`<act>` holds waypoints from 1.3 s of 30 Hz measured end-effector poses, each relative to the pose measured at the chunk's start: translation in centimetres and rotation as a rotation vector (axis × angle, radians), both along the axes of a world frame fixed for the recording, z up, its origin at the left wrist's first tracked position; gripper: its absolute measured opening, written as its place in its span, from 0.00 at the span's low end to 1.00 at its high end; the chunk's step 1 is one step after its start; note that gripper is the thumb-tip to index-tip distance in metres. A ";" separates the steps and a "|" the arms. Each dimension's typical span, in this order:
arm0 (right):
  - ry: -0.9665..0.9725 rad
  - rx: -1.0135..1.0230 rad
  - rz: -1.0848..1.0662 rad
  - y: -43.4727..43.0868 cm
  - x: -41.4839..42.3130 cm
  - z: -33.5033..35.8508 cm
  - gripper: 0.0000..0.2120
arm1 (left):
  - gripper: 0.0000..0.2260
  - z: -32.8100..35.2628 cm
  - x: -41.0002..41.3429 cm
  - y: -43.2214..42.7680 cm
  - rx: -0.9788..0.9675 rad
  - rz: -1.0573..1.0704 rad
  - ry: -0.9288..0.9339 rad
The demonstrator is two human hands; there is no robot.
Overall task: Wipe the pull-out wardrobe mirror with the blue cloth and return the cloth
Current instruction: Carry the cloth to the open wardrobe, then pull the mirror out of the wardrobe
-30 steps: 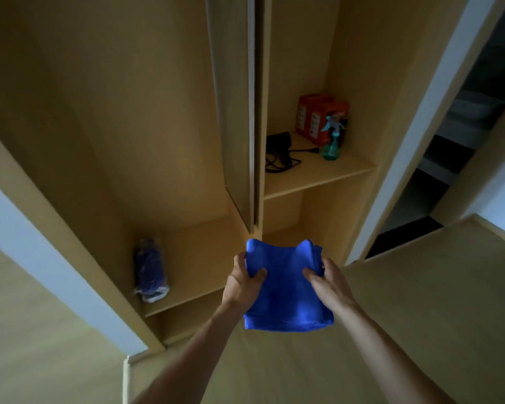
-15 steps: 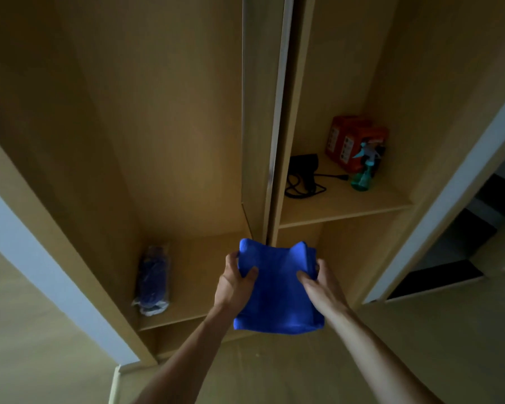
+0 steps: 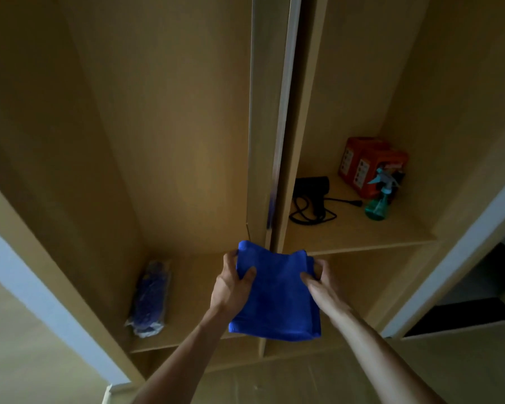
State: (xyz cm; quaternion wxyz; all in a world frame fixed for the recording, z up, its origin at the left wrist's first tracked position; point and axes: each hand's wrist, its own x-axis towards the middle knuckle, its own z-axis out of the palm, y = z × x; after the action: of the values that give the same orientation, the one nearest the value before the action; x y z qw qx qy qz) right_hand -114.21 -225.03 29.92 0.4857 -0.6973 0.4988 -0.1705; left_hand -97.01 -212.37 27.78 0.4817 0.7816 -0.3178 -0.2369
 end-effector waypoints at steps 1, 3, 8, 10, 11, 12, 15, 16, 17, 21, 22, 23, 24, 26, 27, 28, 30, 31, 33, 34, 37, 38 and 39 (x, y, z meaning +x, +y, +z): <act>-0.011 0.008 0.027 -0.6 0.3 0.0 0.21 | 0.23 0.3 0.1 -0.1 -0.001 0.025 -0.015; -0.031 0.014 0.091 -1.5 0.7 0.1 0.22 | 0.23 1.0 -0.2 -0.1 -0.003 0.070 -0.044; -0.031 -0.012 0.229 -3.4 0.9 0.7 0.21 | 0.22 2.9 -1.9 0.1 -0.032 0.114 -0.170; -0.019 -0.005 0.286 -3.9 0.9 1.2 0.19 | 0.17 3.7 -2.5 -0.3 -0.034 0.170 -0.207; -0.012 -0.017 0.313 -4.1 0.9 1.3 0.18 | 0.15 4.1 -2.9 -0.4 -0.038 0.194 -0.221; -0.006 -0.035 0.339 -4.2 0.9 1.4 0.17 | 0.13 4.5 -3.4 -0.5 -0.045 0.210 -0.234; 0.001 -0.078 0.409 -4.5 0.9 2.0 0.17 | 0.10 5.9 -4.5 -0.5 -0.067 0.250 -0.269; 0.002 -0.088 0.429 -4.5 1.1 2.3 0.16 | 0.10 6.5 -4.6 -0.6 -0.076 0.263 -0.287; 0.004 -0.099 0.447 -4.5 1.3 2.7 0.16 | 0.09 7.1 -4.6 -0.7 -0.087 0.275 -0.307; -0.031 -0.148 0.498 -4.8 2.2 5.1 0.14 | 0.07 9.4 -4.3 -1.2 -0.107 0.291 -0.384; -0.044 -0.155 0.507 -4.9 2.4 5.6 0.14 | 0.07 9.8 -4.0 -1.3 -0.107 0.294 -0.400; -0.051 -0.164 0.515 -4.9 2.6 6.1 0.14 | 0.07 10.2 -3.7 -1.3 -0.106 0.300 -0.414; -0.057 -0.175 0.520 -4.9 2.7 6.5 0.15 | 0.07 10.6 -3.4 -1.4 -0.105 0.309 -0.425; -0.081 -0.200 0.523 -5.1 3.2 7.4 0.17 | 0.07 11.5 -2.5 -1.6 -0.103 0.323 -0.448; -0.094 -0.217 0.523 -5.2 3.5 7.8 0.18 | 0.08 12.0 -2.0 -1.8 -0.104 0.322 -0.459; -0.102 -0.231 0.521 -5.4 3.8 8.4 0.19 | 0.08 12.6 -1.6 -2.0 -0.103 0.317 -0.470; -0.117 -0.243 0.514 -5.6 4.6 9.7 0.20 | 0.11 14.0 -0.8 -2.5 -0.093 0.299 -0.493; -0.127 -0.247 0.508 -5.6 5.0 10.4 0.21 | 0.12 14.6 -0.5 -2.8 -0.086 0.291 -0.508; -0.141 -0.286 0.496 -5.7 5.7 11.6 0.23 | 0.12 15.6 0.1 -3.4 -0.078 0.280 -0.536; -0.149 -0.311 0.491 -5.8 6.1 12.3 0.24 | 0.13 16.2 0.4 -3.8 -0.074 0.275 -0.547; -0.196 -0.321 0.474 -6.0 7.4 14.3 0.26 | 0.13 17.7 1.2 -5.1 -0.066 0.259 -0.584; -0.213 -0.328 0.467 -6.1 7.8 14.9 0.27 | 0.13 18.2 1.5 -5.5 -0.066 0.254 -0.600; -0.226 -0.350 0.460 -6.2 8.2 15.5 0.27 | 0.13 18.8 1.8 -6.0 -0.074 0.248 -0.619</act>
State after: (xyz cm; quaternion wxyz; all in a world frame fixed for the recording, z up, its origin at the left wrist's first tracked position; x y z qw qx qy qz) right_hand -106.04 -231.20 45.44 0.4363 -0.8417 0.2336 -0.2160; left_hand -95.24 -218.37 46.56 0.4153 0.8313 -0.3597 0.0840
